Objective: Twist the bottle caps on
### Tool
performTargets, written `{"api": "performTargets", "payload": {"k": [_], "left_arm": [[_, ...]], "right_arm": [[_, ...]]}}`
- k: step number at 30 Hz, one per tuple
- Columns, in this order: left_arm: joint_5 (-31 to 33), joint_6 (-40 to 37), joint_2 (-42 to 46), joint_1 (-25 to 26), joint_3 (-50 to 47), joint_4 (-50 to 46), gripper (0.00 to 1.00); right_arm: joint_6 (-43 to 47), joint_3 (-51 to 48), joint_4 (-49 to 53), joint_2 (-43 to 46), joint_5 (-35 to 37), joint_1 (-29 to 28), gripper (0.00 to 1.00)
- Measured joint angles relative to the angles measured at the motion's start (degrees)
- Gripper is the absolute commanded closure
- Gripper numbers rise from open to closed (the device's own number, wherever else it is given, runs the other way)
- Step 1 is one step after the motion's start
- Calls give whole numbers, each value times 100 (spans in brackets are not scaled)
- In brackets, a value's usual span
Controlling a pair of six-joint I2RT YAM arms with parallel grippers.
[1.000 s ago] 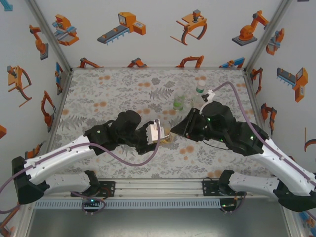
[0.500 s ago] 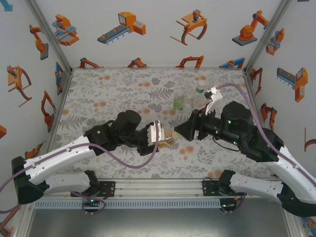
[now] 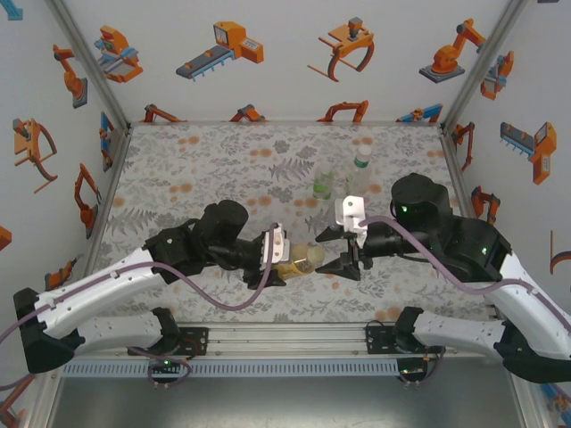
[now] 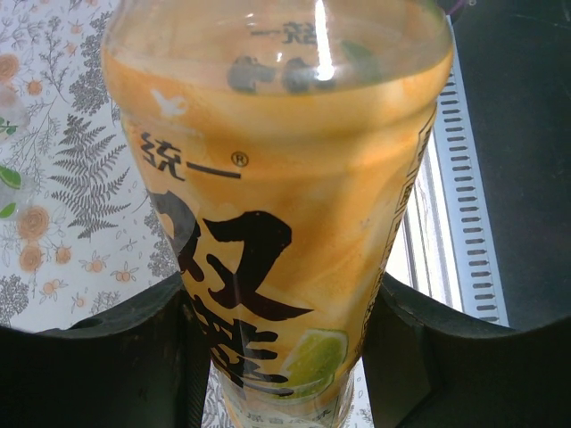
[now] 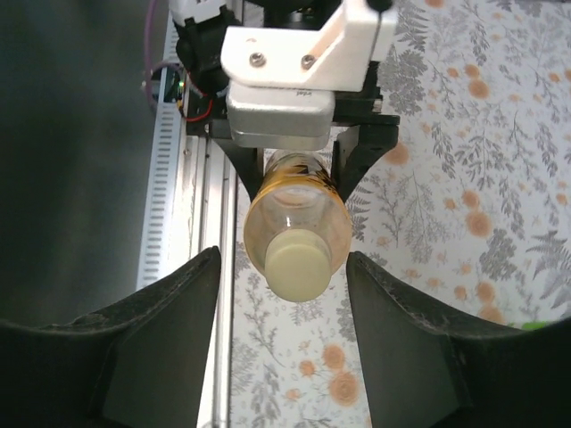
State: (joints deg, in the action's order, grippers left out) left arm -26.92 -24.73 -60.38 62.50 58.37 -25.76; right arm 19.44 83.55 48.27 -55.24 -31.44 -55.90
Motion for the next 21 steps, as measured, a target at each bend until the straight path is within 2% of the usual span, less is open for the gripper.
{"api": "performTargets", "payload": {"k": [7, 21], "left_arm": [[-20, 2, 33, 0, 0, -48, 100], [-122, 2, 33, 0, 0, -87, 100]], "right_arm": [[413, -31, 31, -13, -140, 0, 55], [463, -199, -94, 7, -203, 0, 60]]}}
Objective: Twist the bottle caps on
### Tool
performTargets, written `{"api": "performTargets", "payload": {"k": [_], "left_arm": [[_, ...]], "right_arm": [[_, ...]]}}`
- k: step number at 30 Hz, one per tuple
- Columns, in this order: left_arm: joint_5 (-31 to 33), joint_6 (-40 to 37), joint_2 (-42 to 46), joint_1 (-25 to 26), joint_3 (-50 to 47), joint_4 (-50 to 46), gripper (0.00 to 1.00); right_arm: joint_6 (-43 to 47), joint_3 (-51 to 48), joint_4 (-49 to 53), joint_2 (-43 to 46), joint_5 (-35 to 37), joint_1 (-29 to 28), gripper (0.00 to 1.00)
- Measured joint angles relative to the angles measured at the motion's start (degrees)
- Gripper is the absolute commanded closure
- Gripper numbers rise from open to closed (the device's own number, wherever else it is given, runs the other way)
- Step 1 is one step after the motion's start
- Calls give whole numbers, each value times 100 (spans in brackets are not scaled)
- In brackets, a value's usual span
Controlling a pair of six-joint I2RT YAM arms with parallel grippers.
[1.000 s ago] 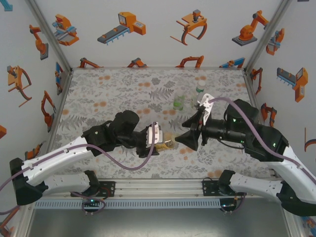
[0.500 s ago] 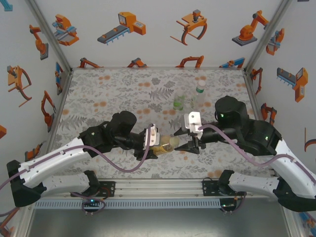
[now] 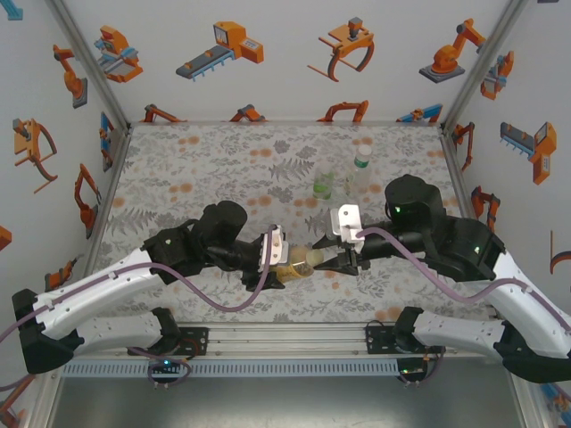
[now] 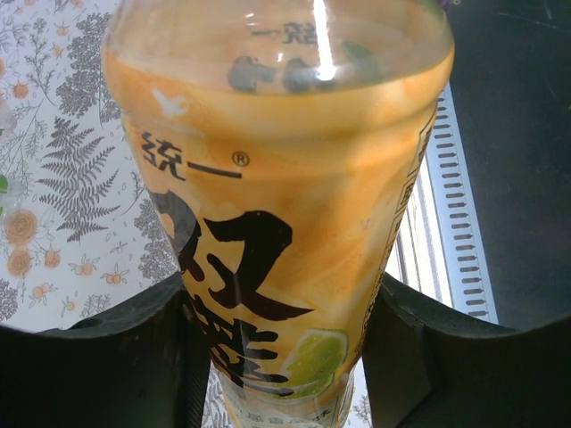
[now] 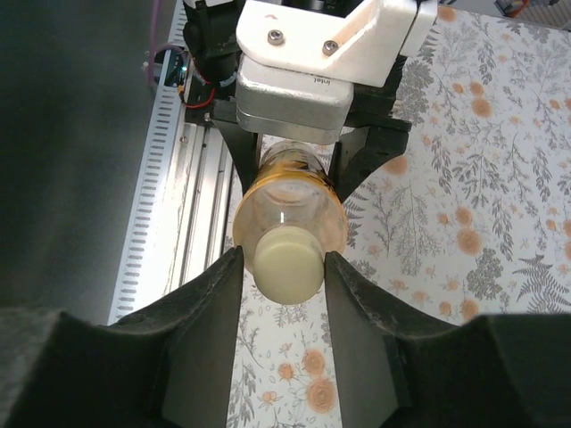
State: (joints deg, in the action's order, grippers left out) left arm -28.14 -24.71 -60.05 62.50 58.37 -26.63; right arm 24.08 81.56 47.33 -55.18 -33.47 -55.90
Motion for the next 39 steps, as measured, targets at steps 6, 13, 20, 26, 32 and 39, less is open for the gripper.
{"api": "performTargets", "payload": {"k": [6, 13, 20, 26, 32, 39], "left_arm": [[-2, 0, 0, 4, 0, -2, 100], [-13, 0, 0, 4, 0, -7, 100], [22, 7, 11, 4, 0, -28, 100], [616, 92, 70, 2, -39, 37, 100], [1558, 142, 57, 2, -79, 98, 100], [2092, 138, -24, 4, -81, 90, 100]], "right_arm": [[-2, -61, -79, 0, -2, 0, 61], [-2, -105, -131, 0, 7, 0, 73], [-385, -236, -315, 74, 192, -2, 100], [-2603, -715, -894, 356, 1368, -22, 100], [-6286, -975, -752, 387, 2826, -39, 100], [-9337, -1530, -981, 581, 3366, -39, 100]]}}
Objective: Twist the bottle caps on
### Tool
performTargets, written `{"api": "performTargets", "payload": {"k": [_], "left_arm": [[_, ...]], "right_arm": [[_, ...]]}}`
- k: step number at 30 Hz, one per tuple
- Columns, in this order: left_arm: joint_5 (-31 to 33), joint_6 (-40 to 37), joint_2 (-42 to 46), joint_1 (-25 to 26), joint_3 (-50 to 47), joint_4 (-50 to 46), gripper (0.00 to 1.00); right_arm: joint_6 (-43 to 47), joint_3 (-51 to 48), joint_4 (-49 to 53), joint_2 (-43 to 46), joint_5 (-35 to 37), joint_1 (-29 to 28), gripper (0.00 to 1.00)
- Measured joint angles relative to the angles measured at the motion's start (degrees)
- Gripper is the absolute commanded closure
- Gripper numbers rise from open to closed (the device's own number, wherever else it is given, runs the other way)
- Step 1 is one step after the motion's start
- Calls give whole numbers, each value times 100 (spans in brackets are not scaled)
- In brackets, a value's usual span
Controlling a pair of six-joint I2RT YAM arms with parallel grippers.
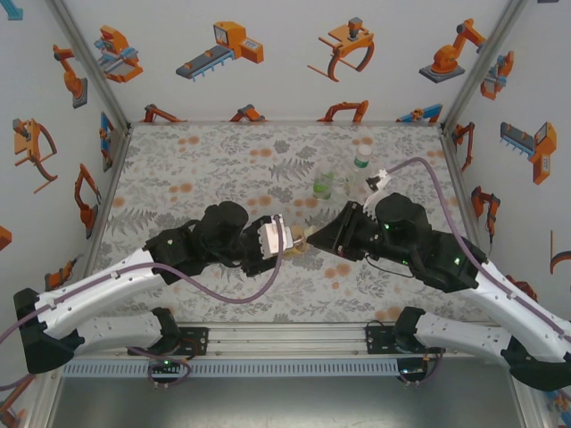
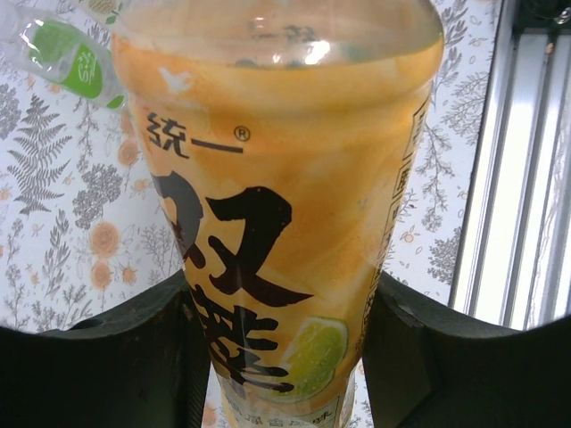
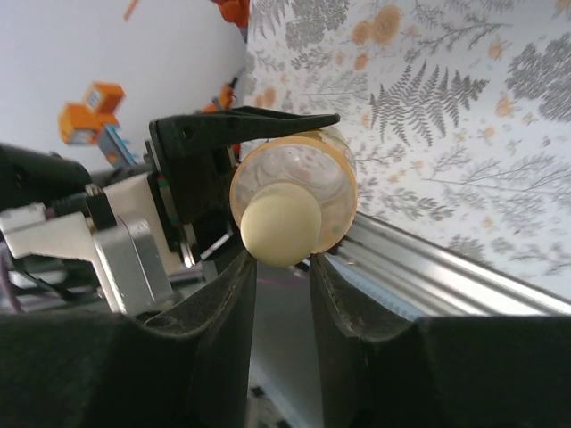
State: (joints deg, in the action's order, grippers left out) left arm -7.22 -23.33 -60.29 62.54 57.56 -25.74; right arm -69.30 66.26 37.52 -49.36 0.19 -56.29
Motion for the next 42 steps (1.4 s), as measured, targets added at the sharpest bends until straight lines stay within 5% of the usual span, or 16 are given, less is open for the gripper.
{"api": "performTargets", "payload": {"k": [1, 6, 11, 19, 25, 32, 42], "left_arm": [[15, 4, -7, -2, 0, 11, 100], [-20, 26, -11, -28, 0, 160, 100], [-520, 2, -9, -26, 2, 208, 100], [-1718, 50, -9, -22, 9, 310, 100], [-2507, 380, -4, -22, 61, 872, 100], [-3401, 883, 13, -22, 302, 1733, 100], [-4026, 1172, 131, -20, 461, 2149, 100]], "right_arm": [[-131, -11, -22, 4, 42, 0, 99], [437, 391, 203, -155, 79, -2, 65], [2039, 719, 376, -70, 2, 24, 56], [4247, 11, -1036, 861, -1054, 33, 51], [5254, 0, -2507, 629, -2485, 33, 44], [5707, 72, -3497, 105, -3779, 33, 48], [5783, 111, -4247, 131, -4422, 33, 51]]}}
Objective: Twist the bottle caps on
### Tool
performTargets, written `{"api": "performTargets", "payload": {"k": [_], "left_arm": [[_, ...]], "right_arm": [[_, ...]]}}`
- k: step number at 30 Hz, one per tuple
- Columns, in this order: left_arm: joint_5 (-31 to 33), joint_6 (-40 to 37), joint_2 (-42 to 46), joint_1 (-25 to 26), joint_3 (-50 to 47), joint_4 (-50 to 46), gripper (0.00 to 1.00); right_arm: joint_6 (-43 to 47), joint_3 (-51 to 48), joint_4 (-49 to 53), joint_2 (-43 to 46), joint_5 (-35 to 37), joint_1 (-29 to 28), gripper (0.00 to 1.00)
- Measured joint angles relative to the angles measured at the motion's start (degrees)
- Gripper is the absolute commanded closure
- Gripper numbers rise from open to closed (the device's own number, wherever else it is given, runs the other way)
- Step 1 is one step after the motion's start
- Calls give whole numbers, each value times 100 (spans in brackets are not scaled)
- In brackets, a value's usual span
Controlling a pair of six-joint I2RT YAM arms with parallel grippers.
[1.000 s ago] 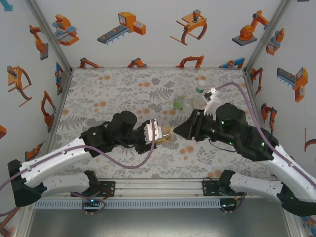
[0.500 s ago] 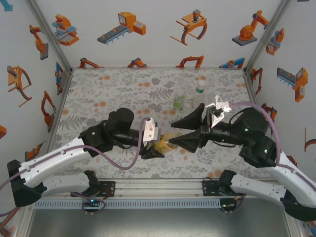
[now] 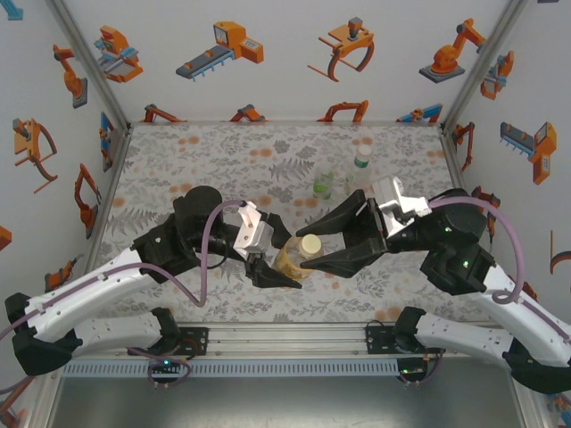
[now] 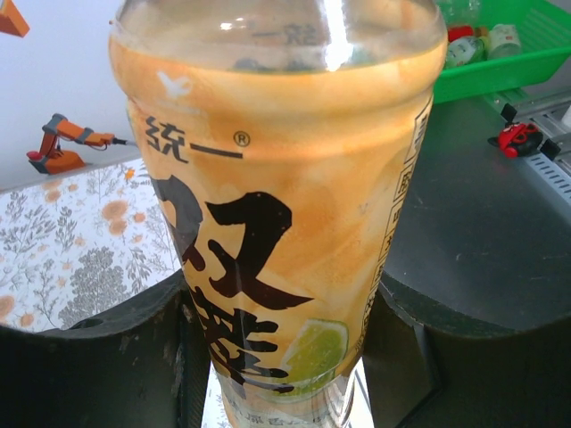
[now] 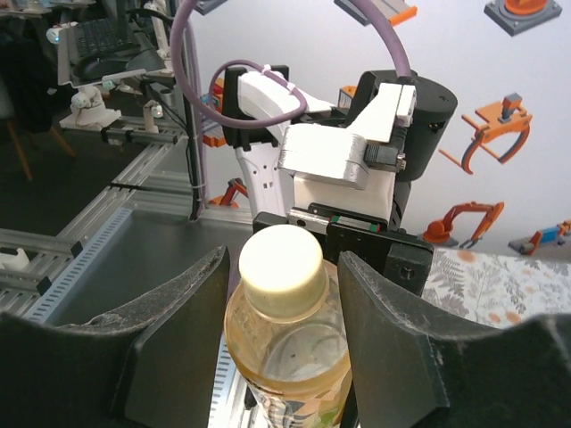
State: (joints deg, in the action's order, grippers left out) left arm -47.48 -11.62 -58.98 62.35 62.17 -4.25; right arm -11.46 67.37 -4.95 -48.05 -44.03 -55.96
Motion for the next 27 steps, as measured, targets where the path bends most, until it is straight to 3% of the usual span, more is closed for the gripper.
{"api": "performTargets", "payload": {"k": [9, 15, 19, 24, 27], "left_arm": [[-59, -2, 7, 0, 9, -4, 100], [-96, -2, 11, 15, 9, -7, 100], [-149, -2, 11, 26, 9, -7, 100], [-138, 0, 11, 26, 9, -22, 100], [22, 0, 17, 26, 9, -46, 100]], "right_arm": [[-164, 94, -354, -81, -205, 0, 53], [-225, 107, -461, -120, -278, 0, 60], [-210, 138, -455, -144, -289, 0, 70], [-48, 184, -256, -120, -170, 0, 100], [59, 190, -35, -37, 87, 0, 100]]}}
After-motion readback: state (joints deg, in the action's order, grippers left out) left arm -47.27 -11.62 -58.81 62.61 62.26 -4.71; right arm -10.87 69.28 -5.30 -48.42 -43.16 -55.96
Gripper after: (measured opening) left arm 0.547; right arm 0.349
